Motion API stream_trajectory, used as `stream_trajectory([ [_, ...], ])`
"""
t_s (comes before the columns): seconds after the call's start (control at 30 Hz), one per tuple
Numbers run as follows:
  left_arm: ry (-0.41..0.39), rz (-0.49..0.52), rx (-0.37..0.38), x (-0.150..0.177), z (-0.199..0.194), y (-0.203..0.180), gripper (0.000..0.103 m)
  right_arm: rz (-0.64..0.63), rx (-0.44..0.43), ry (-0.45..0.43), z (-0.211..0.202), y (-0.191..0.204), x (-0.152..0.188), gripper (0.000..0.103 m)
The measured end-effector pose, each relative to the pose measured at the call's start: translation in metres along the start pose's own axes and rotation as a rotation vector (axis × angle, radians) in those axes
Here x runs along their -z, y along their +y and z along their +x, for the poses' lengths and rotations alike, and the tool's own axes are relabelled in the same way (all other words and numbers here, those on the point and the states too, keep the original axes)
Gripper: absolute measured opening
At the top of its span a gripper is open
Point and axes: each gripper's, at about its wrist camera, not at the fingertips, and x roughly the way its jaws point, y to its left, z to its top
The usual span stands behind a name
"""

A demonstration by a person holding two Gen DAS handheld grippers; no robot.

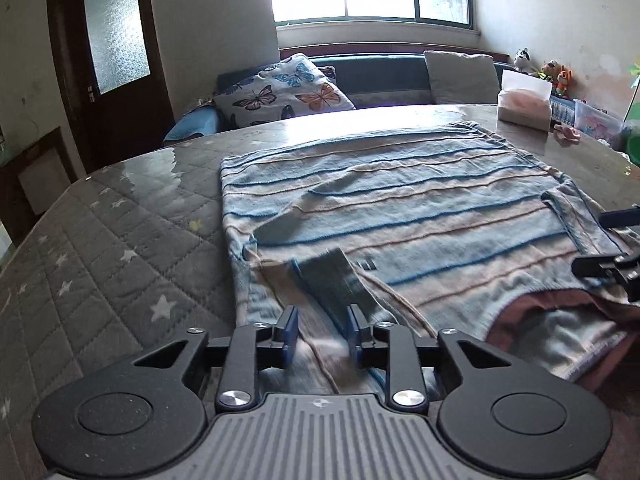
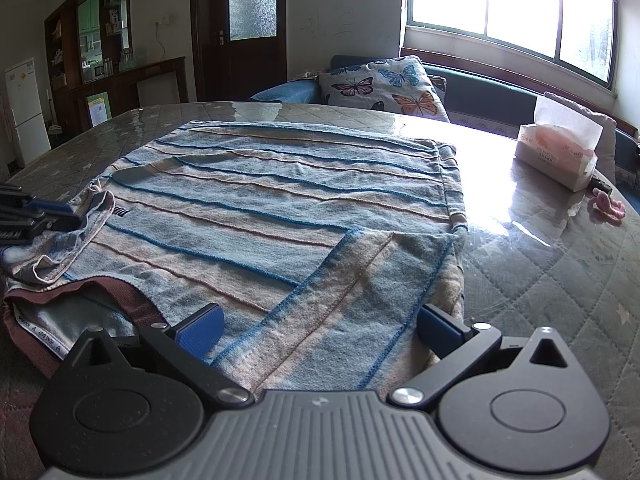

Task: Fold clothes
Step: 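Release the folded flap with the left gripper and withdraw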

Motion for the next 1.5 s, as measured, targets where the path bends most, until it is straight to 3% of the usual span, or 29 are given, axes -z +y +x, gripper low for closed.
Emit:
stream_trajectory([
  [0.17,-0.025,0.016,0.0,0.001,-0.017,-0.006,0.042,-0.004,0.002,0.002,0.0,0.001,0.0,0.103],
  [0.33,-0.059,0.002,-0.019,-0.002,-0.029,-0.001,0.046,-0.025,0.002,0.011,-0.007,0.005,0.001,0.103],
  [0.57,-0.003,0.028,-0.01,0.014,-0.016,-0.005,0.047,-0.016,-0.002,0.023,-0.025,0.005,0.011,0.103],
  [0.77,-0.036,0.028,-0.024,0.007,-0.022,-0.002,0.056,-0.002,-0.04,-0.011,-0.038,0.002,0.0,0.103],
  [0.83,-0.048,0.016,-0.036,0.004,-0.023,0.001,0.061,0.0,-0.016,-0.038,-0.04,0.001,-0.004,0.103],
  [0.9,-0.047,0.004,-0.047,0.002,-0.021,0.004,0.063,0.005,0.063,-0.051,-0.037,-0.004,-0.007,0.103],
  [1.0,-0.025,0.004,-0.049,0.005,-0.014,0.004,0.066,-0.006,0.135,-0.021,-0.03,-0.011,-0.001,0.103],
  [1.23,-0.019,0.026,-0.054,0.005,-0.01,0.001,0.072,-0.047,0.106,0.001,-0.027,-0.003,0.008,0.103],
  [1.5,-0.022,-0.023,-0.173,-0.023,0.009,0.018,0.072,-0.05,0.12,-0.03,-0.012,-0.019,-0.029,0.103],
])
